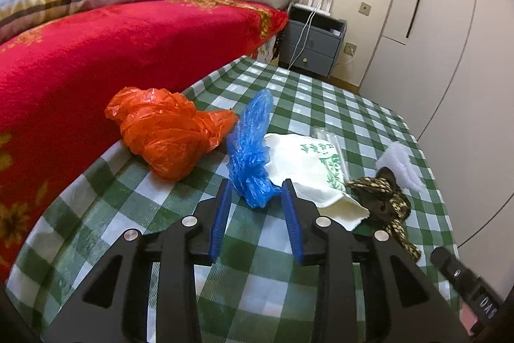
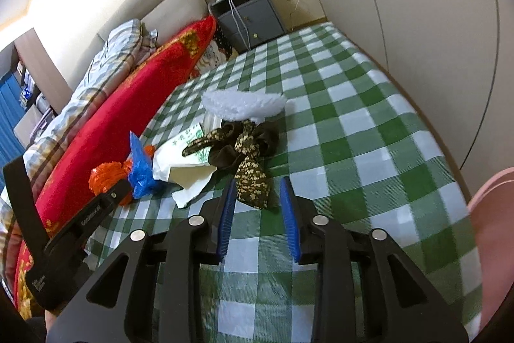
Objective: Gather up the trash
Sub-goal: 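Grasp the blue plastic bag with the left gripper while the right grasps the gold-patterned cloth, then carry the blue bag and gold cloth over the pink bin with both grippers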
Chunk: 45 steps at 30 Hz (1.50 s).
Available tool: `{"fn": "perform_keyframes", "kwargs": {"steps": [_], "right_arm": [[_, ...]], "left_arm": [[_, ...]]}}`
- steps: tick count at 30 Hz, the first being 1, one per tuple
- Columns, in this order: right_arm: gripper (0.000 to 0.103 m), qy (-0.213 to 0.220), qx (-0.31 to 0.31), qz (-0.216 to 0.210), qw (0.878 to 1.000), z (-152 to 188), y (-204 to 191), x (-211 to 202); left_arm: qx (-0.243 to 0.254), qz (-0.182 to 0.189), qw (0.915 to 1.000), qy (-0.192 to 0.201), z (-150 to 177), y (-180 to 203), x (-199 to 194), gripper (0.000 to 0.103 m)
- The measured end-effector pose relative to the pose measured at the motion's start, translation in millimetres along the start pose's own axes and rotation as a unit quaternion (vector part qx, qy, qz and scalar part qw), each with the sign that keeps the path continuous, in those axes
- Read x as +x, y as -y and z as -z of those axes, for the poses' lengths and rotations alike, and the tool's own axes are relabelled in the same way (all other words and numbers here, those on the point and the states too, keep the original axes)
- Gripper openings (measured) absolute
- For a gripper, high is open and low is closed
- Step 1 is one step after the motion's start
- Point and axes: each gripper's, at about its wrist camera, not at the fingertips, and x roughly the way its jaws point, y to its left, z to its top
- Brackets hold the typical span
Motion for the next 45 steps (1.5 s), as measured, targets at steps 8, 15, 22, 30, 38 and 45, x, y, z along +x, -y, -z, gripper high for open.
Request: {"fn": "perform_keyframes", "kwargs": {"steps": [8,15,22,30,38,45], "right_arm": [[0.031,-0.022,-0.004,0.003,1.0,-0.3,-2.8,23.8],[0.024,-0.037,-0.013,0.009,0.999,0.6,-5.7,30.8],[0.006,-0.035,-0.035,0.002,0.999,5.1,-15.5,23.7],[0.006,-0.02,-0.059,-0.013,0.998,5.5,-34.1,-16.3],[0.006,0.0,-0.077,-0.013,0.997,14.3,-42.1,-63.3],[0.005,0.015,-0.097,-0.004,0.995,26.3,-48.1,-100.9]], "left_arm": [[-0.01,0.005,0.9995,-0.031,-0.1,-2.0,22.0,0.034],[-0.014,0.007,0.9989,-0.044,-0.4,-1.7,29.6,0.034],[-0.013,0.014,0.9985,-0.051,-0.7,-0.7,27.1,0.003],[-0.009,0.032,0.999,-0.029,-3.1,1.2,-6.1,0.002],[0.019,0.056,0.9983,-0.007,3.2,7.0,-54.7,0.002],[0.032,0.076,0.9966,-0.006,19.9,8.5,-84.7,0.002]]}}
